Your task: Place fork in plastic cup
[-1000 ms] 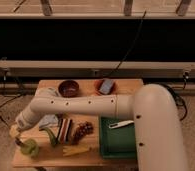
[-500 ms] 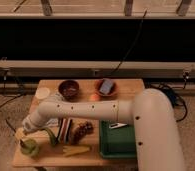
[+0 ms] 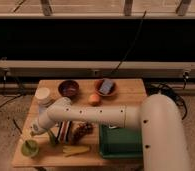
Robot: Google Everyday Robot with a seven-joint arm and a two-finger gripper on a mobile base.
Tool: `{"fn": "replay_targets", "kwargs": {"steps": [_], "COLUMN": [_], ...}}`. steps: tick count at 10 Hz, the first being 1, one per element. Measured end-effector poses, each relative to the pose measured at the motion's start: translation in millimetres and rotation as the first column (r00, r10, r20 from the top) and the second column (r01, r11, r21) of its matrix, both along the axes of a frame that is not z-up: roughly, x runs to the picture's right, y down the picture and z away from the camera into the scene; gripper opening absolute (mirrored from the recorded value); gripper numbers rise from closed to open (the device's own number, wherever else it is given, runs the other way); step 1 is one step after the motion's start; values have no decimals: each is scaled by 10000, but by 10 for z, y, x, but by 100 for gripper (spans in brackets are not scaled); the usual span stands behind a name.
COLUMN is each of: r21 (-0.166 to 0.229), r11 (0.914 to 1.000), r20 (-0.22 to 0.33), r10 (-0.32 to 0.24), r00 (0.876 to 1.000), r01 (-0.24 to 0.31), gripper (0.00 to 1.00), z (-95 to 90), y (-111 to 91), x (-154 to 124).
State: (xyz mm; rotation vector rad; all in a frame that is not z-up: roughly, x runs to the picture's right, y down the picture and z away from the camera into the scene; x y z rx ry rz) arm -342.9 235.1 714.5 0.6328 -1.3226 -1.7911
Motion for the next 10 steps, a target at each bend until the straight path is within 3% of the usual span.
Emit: {"fn": "replay_targets", "kwargs": {"steps": [2,7,10], "r21": [61,258,245], "r11": [9998,9982,9987], "r20": [16,-154,-835], "r10": [189,538,468], "r00": [9998,9984,9954], "r01": [-189,-534,-449], "gripper": [78,80,80], "z": [13,23,69], "y": [14,-10,-72], "x": [59,169,260]}}
